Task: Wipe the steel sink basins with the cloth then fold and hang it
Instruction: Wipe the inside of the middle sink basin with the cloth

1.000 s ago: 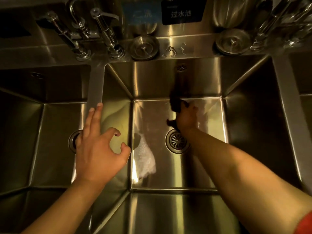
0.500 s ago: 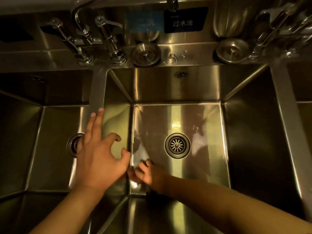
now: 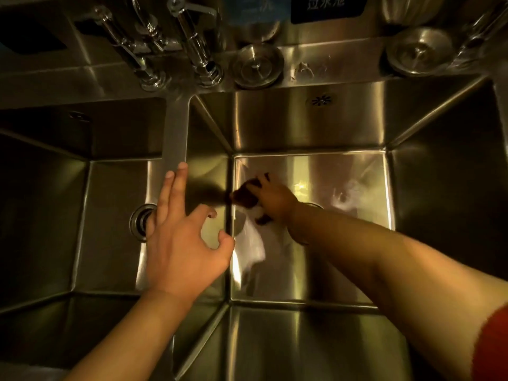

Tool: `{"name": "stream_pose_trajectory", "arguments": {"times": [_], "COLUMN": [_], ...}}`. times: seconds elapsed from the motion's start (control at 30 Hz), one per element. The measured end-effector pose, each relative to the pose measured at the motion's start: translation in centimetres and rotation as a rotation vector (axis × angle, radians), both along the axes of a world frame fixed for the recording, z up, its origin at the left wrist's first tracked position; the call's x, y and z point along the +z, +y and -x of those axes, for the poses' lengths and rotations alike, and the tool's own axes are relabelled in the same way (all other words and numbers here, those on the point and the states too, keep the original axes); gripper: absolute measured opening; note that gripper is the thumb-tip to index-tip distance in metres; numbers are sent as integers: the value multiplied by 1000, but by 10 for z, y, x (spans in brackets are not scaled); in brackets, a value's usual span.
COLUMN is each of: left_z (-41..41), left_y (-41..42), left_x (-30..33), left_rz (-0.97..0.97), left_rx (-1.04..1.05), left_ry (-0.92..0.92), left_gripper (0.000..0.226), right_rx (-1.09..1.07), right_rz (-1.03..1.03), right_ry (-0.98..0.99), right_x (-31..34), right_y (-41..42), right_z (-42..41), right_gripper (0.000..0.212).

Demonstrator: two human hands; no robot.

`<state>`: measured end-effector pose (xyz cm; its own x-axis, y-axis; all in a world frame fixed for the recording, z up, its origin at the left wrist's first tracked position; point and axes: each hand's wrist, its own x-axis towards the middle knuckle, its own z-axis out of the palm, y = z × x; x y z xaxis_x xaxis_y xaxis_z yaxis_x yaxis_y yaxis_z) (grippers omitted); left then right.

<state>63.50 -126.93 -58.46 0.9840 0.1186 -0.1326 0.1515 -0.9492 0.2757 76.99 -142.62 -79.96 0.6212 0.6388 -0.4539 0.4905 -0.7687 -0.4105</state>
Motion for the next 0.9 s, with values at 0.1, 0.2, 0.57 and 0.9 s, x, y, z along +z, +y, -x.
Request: {"name": "stream_pose_trajectory", "arguments": {"times": [0.1,0.2,0.57,0.9], "left_z": [0,-1,1,0], "left_y": [-1,-1,-3,-1], "left_x": [1,0,0,2], "left_rz": [0,10,20,12], "left_rx": [7,3,24,1], "left_ry": [0,-7,-13,-19], "left_gripper": [24,22,23,28], "right_rx": [-201,-248,557,204], "right_rz": [7,-10,-54,181], "right_ry": [-7,-38,-42,-209], "right_x": [-2,-6,-11,-11], "right_y": [15,27,-39,-203], "right_z": [0,38,185,124], "right_gripper": [108,100,49,75]}}
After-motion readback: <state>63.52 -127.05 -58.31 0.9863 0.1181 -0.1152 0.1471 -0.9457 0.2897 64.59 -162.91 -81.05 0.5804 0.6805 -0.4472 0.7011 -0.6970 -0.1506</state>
